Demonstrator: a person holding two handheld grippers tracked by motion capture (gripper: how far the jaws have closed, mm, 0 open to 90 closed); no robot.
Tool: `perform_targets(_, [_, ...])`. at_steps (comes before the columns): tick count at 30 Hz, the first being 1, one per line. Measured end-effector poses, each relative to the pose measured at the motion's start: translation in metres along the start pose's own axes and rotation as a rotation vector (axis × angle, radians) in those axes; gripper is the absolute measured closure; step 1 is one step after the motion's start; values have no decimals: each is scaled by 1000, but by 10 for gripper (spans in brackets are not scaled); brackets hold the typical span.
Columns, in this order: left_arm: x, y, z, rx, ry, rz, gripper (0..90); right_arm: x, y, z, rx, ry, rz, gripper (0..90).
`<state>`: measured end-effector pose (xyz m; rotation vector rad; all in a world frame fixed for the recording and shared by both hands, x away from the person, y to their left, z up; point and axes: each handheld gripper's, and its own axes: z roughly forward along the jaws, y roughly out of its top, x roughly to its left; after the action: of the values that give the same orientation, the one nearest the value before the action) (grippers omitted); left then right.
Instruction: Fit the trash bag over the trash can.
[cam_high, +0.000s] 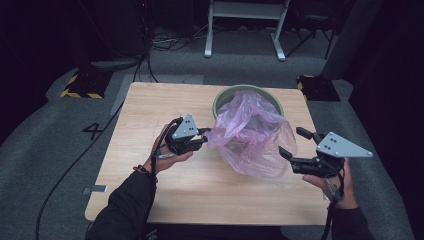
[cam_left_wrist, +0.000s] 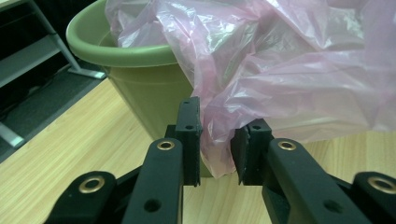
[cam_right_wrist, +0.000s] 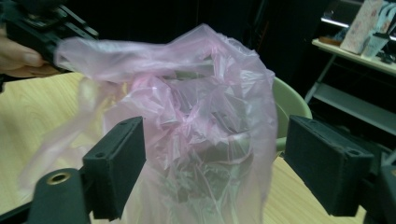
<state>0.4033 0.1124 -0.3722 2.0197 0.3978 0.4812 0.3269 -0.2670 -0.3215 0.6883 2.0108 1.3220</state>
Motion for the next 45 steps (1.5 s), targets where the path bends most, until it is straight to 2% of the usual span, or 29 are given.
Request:
perform_targets(2, [1,0,0,-2,-2,-13,632,-1,-1,10,31,-30,-3,309])
perform_targets(3, [0,0,0,4,8,-30,540,-3,-2,14,32,-29,-1,433])
perform_targets(5, [-2,1,-3,-3,-16,-45,383,-6,-3,20,33,-53,-4,556])
perform_targets(6, [-4,2,-4,-4,-32,-51,312,-7,-2,22,31,-49,-6,633])
perform_targets(8, [-8,4,-10,-11,-26,-41,170,-9,-2,24,29,-55,-15,723])
perform_targets(9, [-11,5,-13,-23,-30,-41,157,-9,-2,26,29,-59,-24,764])
perform_targets(10, [-11,5,-13,-23,-30,-41,158,-9,-2,26,29,-59,-24,764])
perform_targets(11, [-14,7,-21,-41,-31,-37,155,-11,-1,28,27,-68,-31,822])
perform_targets(13, [-17,11,-28,-43,-45,-20,154,-12,-1,29,28,-73,-34,847])
perform_targets(19, [-23,23,-39,-96,-71,-31,154,-13,0,34,32,-75,-39,872])
perform_targets(21, [-24,28,-38,-96,-39,-34,156,-13,0,37,35,-77,-44,876])
perform_targets(23, [-21,34,-34,-75,-10,-29,210,-14,0,40,43,-85,-51,880])
perform_targets(24, [-18,37,-31,-66,10,-33,285,-15,0,41,47,-90,-54,880])
perform_targets(26, [-10,39,-28,-71,-9,-47,425,-17,0,45,53,-93,-56,881])
perform_targets(27, [-4,41,-25,-63,20,-53,474,-19,0,46,56,-97,-58,881])
perform_targets(28, [-4,41,-25,-63,20,-53,553,-21,0,49,59,-104,-57,884])
perform_targets(29, [6,44,-20,-67,47,-63,615,-24,0,52,67,-106,-54,886])
perform_targets(30, [13,44,-18,-64,38,-83,644,-26,-1,54,73,-109,-52,887])
perform_targets(34, [31,47,-6,-41,92,-105,747,-38,-2,65,107,-138,-51,895])
perform_targets(36, [41,46,1,-33,107,-135,788,-47,-3,68,114,-144,-23,895])
perform_targets(38, [48,44,5,-36,115,-150,834,-54,-4,72,122,-157,-8,899])
perform_targets(39, [51,43,7,-40,102,-158,855,-57,-4,74,127,-165,-5,899])
perform_targets(42, [56,40,12,-26,110,-154,881,-64,-5,80,136,-186,7,900])
perform_targets(43, [60,36,18,-16,118,-175,881,-67,-5,82,135,-197,12,900])
perform_targets(45, [65,32,23,-14,118,-188,885,-72,-5,86,130,-210,27,900])
